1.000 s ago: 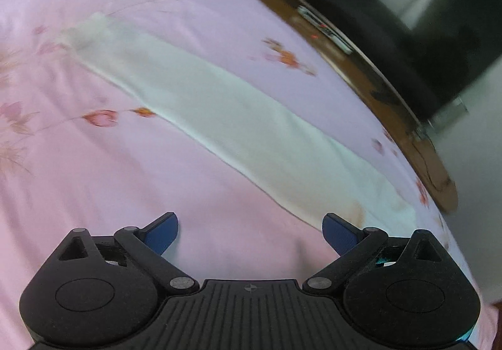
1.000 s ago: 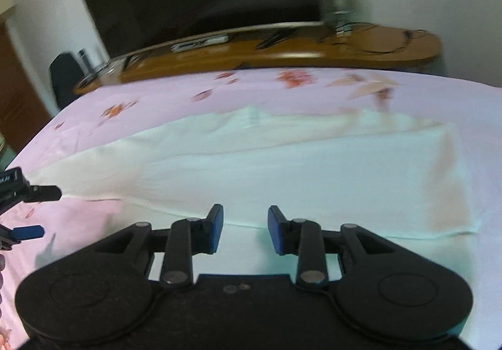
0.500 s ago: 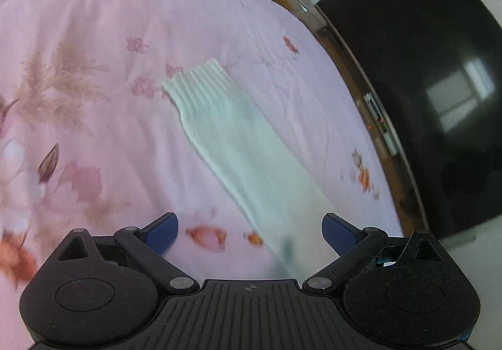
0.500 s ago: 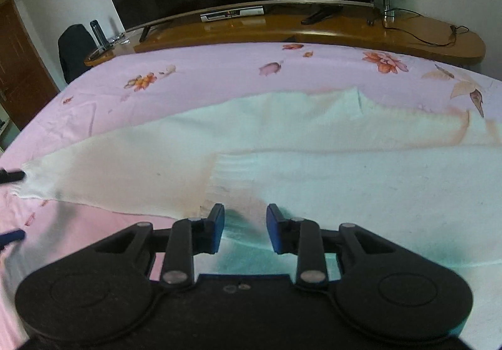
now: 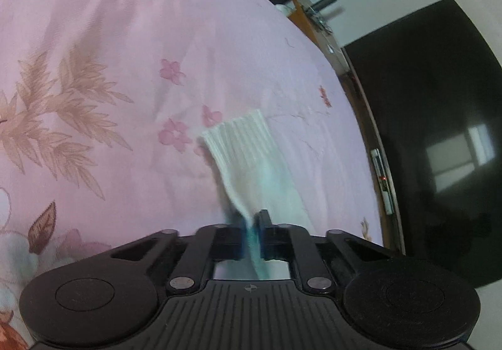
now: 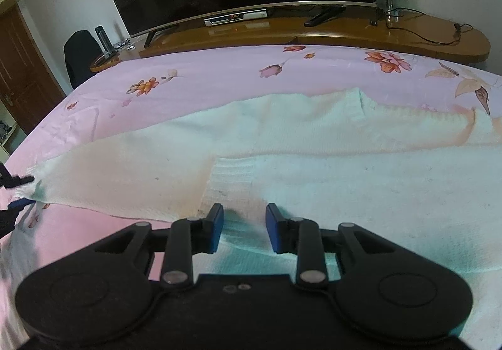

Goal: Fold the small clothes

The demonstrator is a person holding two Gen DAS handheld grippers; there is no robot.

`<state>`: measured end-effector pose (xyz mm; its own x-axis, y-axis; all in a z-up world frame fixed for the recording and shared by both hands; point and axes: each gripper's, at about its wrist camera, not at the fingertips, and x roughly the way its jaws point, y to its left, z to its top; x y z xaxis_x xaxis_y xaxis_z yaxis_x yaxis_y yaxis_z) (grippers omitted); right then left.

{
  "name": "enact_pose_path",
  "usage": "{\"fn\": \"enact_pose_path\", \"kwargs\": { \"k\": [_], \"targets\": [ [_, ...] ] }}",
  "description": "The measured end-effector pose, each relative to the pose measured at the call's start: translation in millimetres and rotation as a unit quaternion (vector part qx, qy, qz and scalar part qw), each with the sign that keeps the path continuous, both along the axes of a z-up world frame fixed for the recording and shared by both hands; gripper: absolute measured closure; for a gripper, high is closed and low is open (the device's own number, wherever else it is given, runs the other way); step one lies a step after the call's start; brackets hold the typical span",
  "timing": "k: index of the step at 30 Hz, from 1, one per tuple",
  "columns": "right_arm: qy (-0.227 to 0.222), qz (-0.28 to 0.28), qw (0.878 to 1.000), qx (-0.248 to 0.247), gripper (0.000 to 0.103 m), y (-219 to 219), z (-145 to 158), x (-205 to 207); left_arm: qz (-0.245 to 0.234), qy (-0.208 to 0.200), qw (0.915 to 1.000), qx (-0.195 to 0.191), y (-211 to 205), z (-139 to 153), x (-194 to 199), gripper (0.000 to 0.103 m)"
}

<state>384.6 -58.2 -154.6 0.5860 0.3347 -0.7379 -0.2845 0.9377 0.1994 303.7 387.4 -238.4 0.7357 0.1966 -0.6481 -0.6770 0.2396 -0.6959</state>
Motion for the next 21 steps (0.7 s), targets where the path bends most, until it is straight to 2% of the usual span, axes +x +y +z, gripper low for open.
{"fn": "enact_pose_path", "kwargs": {
  "k": [5, 8, 10, 13, 15, 19, 21],
  "targets": [
    [-0.02, -0.008, 1.0, -0.018, 0.073, -1.6, 5.3, 0.1, -0.015, 0.03, 0.9977, 0.059, -11.5, 14.4, 14.8, 0.1],
    [-0.017, -0.009, 0.999, -0.04, 0.073, -1.5, -2.4, 2.7, -0.029, 0.032, 0.9942, 0.098, -20.5, 29.1, 22.9, 0.1],
    [-0.03, 0.01, 0.997, -0.064, 0.073, 3.1, -5.7, 1.2, -0.059, 0.027, 0.9887, 0.135, -34.5, 43.0, 28.4, 0.1],
    [-0.03, 0.012, 0.997, -0.063, 0.073, 2.5, -6.2, 2.0, -0.119, 0.002, 0.9772, 0.176, -63.6, 65.4, 44.3, 0.1],
    [-0.03, 0.016, 0.997, -0.065, 0.073, 2.9, -5.5, 1.9, -0.169, -0.022, 0.9664, 0.192, -92.1, 80.4, 56.3, 0.1],
    [-0.017, -0.003, 1.0, -0.018, 0.073, -15.2, 1.1, 2.1, -0.267, -0.06, 0.9418, 0.195, -158.4, 102.0, 82.7, 0.1],
    [-0.018, -0.015, 1.0, -0.01, 0.073, -28.3, 5.8, 0.0, -0.321, -0.073, 0.9255, 0.187, -196.4, 104.0, 92.6, 0.1]
  ]
}}
